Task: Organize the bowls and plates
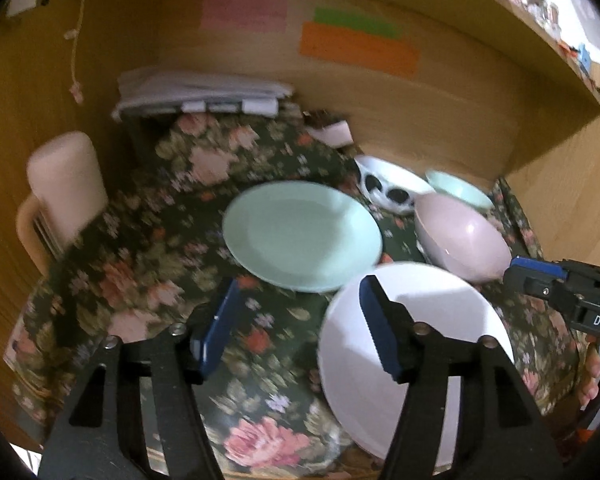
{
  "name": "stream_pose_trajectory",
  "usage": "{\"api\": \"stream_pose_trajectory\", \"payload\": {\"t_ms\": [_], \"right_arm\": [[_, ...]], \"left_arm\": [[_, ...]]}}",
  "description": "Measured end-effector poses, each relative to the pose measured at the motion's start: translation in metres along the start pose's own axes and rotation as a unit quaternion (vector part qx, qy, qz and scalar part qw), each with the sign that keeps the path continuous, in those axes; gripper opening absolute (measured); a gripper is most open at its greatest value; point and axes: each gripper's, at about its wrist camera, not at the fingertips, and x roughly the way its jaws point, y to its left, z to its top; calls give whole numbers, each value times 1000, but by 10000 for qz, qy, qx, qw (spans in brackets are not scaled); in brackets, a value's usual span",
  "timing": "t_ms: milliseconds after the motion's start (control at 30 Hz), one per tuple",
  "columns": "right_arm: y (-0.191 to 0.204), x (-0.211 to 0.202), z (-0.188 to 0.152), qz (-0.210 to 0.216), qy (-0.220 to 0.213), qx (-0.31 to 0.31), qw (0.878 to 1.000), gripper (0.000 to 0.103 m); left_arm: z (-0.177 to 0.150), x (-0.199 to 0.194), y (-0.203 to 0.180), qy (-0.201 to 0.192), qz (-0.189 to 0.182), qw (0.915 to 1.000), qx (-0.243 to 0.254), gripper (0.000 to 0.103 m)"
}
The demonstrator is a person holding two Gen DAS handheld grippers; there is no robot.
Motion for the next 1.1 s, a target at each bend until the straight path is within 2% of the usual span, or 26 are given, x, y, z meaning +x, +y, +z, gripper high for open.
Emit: {"api": "stream_pose_trajectory", "payload": {"t_ms": [200, 267, 333, 600, 933, 1100], "right_arm": [[6, 15, 27, 66, -143, -110, 9998, 43], [7, 23, 36, 49, -179, -139, 9997, 50], [7, 32, 45, 8, -192, -157, 9997, 54], [4, 74, 73, -14, 83, -249, 9997, 54], [2, 144, 91, -85, 1013, -424, 9939, 54], [9, 169, 92, -206, 1426, -715, 9870, 54]], "left_arm": [[16, 0, 21, -142, 177, 9997, -110, 74], [21, 4, 29, -142, 240, 9995, -170, 81], [25, 11, 37, -98, 265, 9994, -219, 81], [38, 55, 61, 295, 209, 9987, -367, 81], [44, 109, 81, 681, 106, 9957, -620, 81], [44, 122, 85, 717, 131, 9952, -647, 81]]}}
